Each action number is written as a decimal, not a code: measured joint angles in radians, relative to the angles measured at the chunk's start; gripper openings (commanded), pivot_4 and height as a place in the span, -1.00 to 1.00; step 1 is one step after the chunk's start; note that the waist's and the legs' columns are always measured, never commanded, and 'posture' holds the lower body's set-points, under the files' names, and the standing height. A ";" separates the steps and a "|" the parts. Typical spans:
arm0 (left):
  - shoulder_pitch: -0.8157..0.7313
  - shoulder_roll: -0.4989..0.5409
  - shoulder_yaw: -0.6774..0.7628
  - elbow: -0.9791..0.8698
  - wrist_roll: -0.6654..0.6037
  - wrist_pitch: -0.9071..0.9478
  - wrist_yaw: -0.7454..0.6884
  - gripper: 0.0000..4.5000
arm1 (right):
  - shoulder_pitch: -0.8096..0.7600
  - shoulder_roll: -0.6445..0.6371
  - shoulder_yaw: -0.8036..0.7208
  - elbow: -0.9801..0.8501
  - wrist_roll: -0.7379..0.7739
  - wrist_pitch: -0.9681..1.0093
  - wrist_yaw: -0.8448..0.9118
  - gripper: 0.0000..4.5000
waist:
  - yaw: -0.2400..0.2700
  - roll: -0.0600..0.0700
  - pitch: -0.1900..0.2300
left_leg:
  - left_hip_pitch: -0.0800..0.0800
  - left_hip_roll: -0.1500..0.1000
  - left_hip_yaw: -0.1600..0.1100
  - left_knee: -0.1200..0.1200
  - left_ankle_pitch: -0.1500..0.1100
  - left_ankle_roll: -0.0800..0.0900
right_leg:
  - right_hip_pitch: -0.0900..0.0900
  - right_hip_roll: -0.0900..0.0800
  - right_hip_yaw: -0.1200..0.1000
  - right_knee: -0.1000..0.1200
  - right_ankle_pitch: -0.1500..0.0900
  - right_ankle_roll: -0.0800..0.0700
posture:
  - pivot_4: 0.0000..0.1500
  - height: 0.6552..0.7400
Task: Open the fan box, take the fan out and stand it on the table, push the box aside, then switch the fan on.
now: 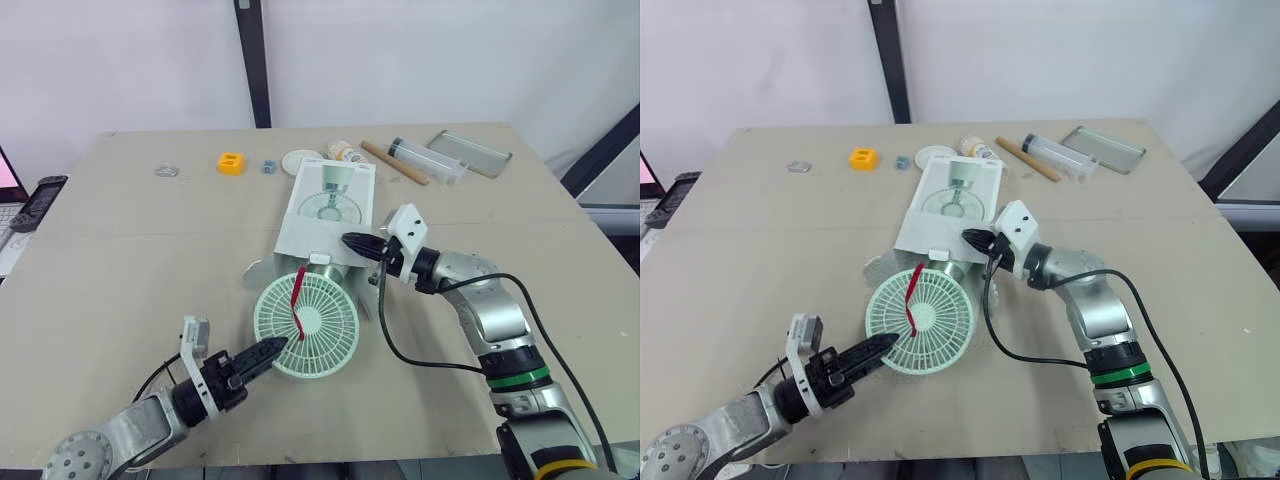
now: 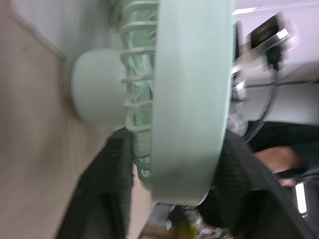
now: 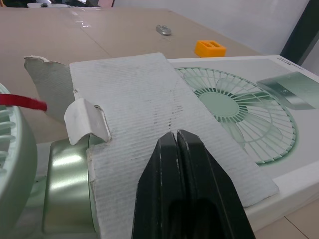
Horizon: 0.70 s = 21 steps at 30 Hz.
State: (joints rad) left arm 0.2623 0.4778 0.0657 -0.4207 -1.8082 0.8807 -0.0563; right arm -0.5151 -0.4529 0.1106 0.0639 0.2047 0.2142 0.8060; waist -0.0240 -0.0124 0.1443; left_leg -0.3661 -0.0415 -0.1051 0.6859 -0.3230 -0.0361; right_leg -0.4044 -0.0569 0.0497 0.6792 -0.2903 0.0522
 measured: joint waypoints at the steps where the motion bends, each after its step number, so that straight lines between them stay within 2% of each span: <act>1: -0.005 0.014 -0.007 0.000 0.022 0.008 -0.008 0.60 | 0.000 0.000 0.000 0.000 0.000 0.000 0.000 -1.00 | 0.000 0.000 0.000 | 0.000 0.000 0.000 0.000 0.000 0.000 | 0.000 0.000 0.000 0.000 0.000 0.000 | 1.00 1.00; 3: -0.011 0.051 -0.012 0.001 0.078 0.024 -0.039 0.93 | -0.004 0.002 0.000 0.006 0.000 -0.002 0.003 -1.00 | 0.000 0.000 0.000 | 0.000 0.000 0.000 0.000 0.000 0.000 | 0.000 0.000 0.000 0.000 0.000 0.000 | 1.00 1.00; 4: -0.011 0.054 -0.011 0.001 0.080 0.025 -0.040 0.97 | -0.004 0.002 0.000 0.006 0.001 -0.003 0.003 -1.00 | 0.000 0.000 0.000 | 0.000 0.000 0.000 0.000 0.000 0.000 | 0.000 0.000 0.000 0.000 0.000 0.000 | 1.00 1.00; 12: -0.016 0.233 0.053 -0.002 0.173 0.089 -0.206 0.97 | -0.008 0.008 -0.012 0.029 0.044 -0.012 0.044 -1.00 | -0.001 0.002 0.001 | 0.000 0.000 0.000 -0.002 0.000 0.000 | -0.001 0.000 0.000 0.000 0.000 0.000 | 1.00 1.00; 16: -0.021 0.328 0.149 -0.015 0.186 0.105 -0.319 0.97 | -0.009 0.006 -0.029 0.043 0.066 -0.016 0.082 -1.00 | -0.001 0.003 0.003 | -0.001 0.000 0.000 -0.003 0.000 0.000 | -0.002 0.000 0.000 -0.001 0.000 -0.001 | 1.00 1.00; 21: -0.036 0.416 0.226 -0.046 0.266 0.107 -0.451 0.97 | -0.010 0.002 -0.046 0.055 0.091 -0.018 0.120 -1.00 | -0.002 0.004 0.003 | -0.001 0.000 0.000 -0.006 0.000 0.000 | -0.003 0.000 0.000 -0.003 0.000 -0.001 | 1.00 1.00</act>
State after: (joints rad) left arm 0.2264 0.8940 0.2916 -0.4663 -1.5426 0.9878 -0.5069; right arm -0.5255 -0.4505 0.0648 0.1187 0.2959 0.1964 0.9261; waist -0.0255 -0.0082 0.1478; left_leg -0.3673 -0.0411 -0.1046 0.6799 -0.3228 -0.0365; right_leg -0.4075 -0.0570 0.0494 0.6766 -0.2906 0.0516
